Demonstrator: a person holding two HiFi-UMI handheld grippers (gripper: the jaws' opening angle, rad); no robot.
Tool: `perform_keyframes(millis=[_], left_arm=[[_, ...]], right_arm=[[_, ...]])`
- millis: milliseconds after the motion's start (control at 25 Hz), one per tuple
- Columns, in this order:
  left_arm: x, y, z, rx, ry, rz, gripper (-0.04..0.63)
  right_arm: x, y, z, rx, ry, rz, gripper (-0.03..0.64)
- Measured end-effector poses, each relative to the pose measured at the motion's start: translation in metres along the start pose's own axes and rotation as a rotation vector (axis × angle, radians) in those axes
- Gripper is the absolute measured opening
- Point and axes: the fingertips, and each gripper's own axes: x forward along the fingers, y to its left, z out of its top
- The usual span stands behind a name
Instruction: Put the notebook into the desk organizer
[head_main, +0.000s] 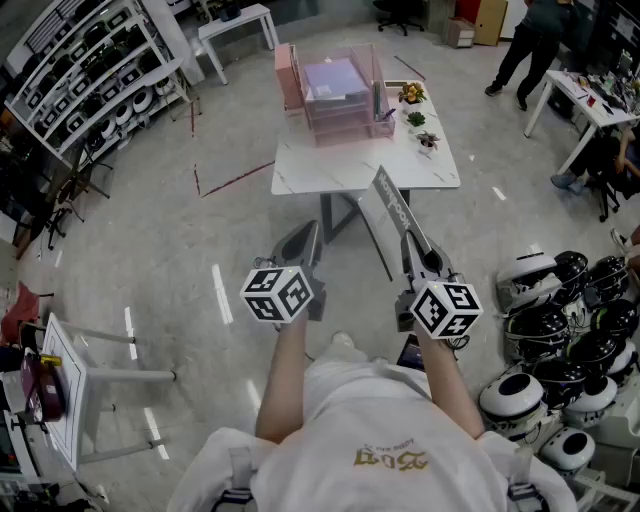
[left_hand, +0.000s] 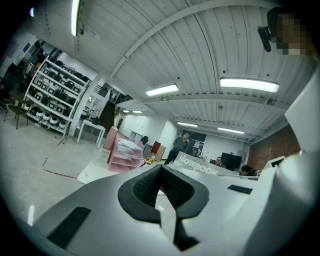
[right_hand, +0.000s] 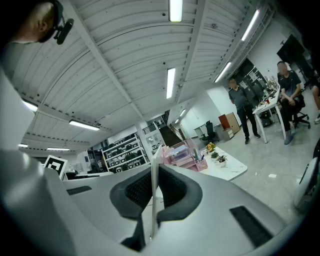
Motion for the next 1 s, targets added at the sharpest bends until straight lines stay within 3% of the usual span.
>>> perform_keyframes(millis=[1000], left_arm=[[-0.001,0.016,-0.002,0.011,0.002,0.07,0.015]], right_arm=[[0.011,-0.006,0.01,-0.048,-0.032,0.005,0.017]])
